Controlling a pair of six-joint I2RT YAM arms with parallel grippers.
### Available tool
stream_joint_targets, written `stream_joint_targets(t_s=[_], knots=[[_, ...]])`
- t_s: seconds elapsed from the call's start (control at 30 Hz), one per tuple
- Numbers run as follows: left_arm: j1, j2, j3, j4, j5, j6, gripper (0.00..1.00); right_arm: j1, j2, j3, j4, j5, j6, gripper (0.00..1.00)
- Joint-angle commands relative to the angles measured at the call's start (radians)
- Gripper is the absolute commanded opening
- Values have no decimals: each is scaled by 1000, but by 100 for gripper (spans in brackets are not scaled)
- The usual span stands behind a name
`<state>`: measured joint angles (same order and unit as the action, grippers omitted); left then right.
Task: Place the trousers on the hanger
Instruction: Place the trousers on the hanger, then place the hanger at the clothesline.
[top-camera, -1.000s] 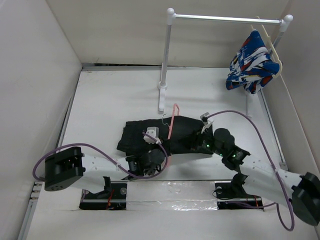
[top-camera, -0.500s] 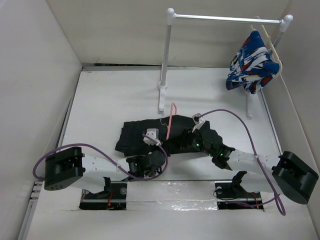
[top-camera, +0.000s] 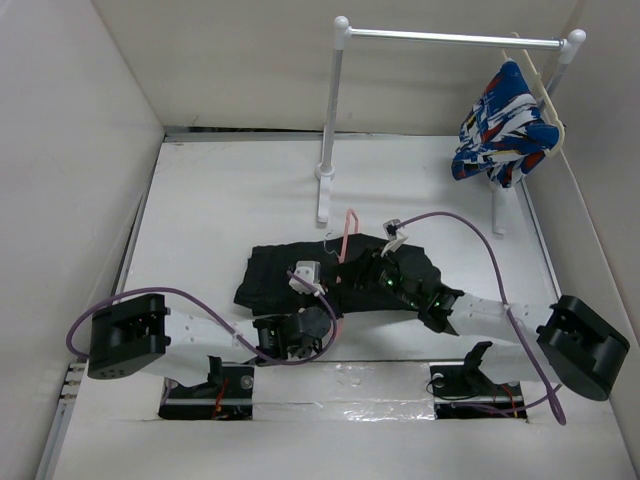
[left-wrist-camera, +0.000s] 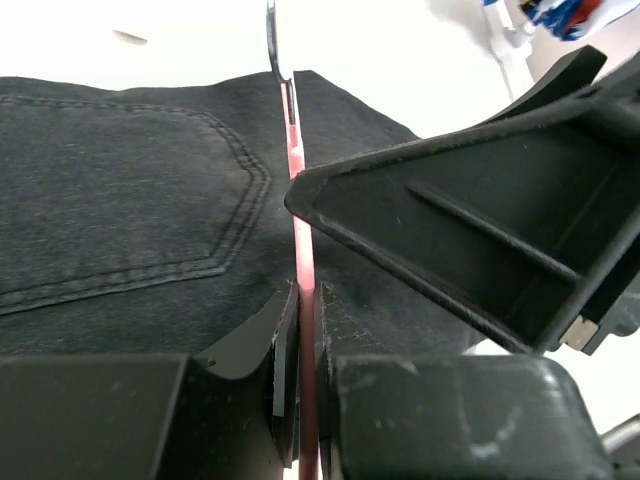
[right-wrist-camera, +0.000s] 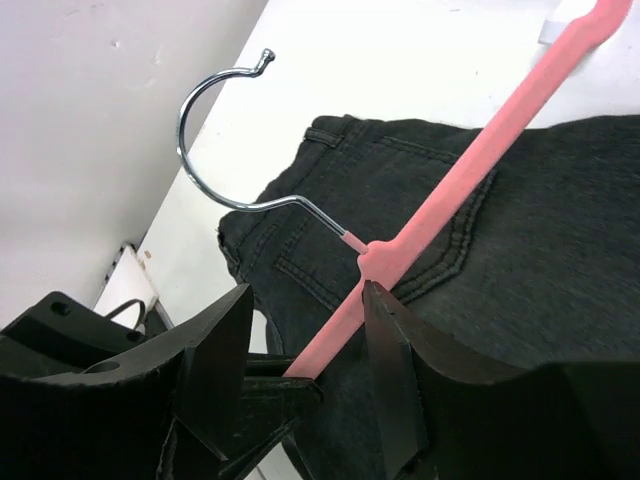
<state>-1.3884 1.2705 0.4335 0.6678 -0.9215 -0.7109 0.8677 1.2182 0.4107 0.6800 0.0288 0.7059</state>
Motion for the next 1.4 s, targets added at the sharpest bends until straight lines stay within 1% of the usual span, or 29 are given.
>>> stream_joint_targets(t_s=[0.0,0.1,0.23,0.3,0.33,0.4,0.57,0.73,0.8,0.87,0.9,1.03,1.07,1.1,1.2,1.23,1.37], knots=[[-53,-42,30,151,-32,11,0,14,33,23,87,-7,27,53],[-54,-51,30,161,-39,45,0,34,21,30,55,16,32,51],[-77,-72,30,145,-105,76,0,54,21,37,38,22,41,50],[-77,-79,30,151,-118,94,0,82,18,31,29,57,50,50],[-77,-82,37,141,-128,115,0,82,17,28,23,68,50,50],[-77,-92,40,118,-157,111,0,82,18,27,0,82,50,50],[-77,-128,19,142,-174,134,0,91,27,8,15,92,72,50],[-77,-134,11,171,-157,148,0,123,63,34,23,89,83,49],[-77,-134,20,156,-158,148,0,134,76,49,18,88,78,47],[-77,-138,8,177,-137,145,0,143,93,56,32,79,83,41],[-77,-137,5,188,-122,155,0,143,95,53,58,82,87,34],[-77,-135,31,119,-126,145,0,143,95,59,73,79,95,23],[-77,-140,28,122,-125,146,0,143,92,59,82,79,98,19],[-77,-146,24,128,-120,152,0,143,80,56,93,74,101,13],[-77,-186,42,113,-126,205,0,134,38,77,96,66,110,7],[-77,-221,66,78,-122,215,0,119,27,86,80,47,110,6],[-77,-292,123,62,-119,321,0,59,-19,129,92,-3,156,1]])
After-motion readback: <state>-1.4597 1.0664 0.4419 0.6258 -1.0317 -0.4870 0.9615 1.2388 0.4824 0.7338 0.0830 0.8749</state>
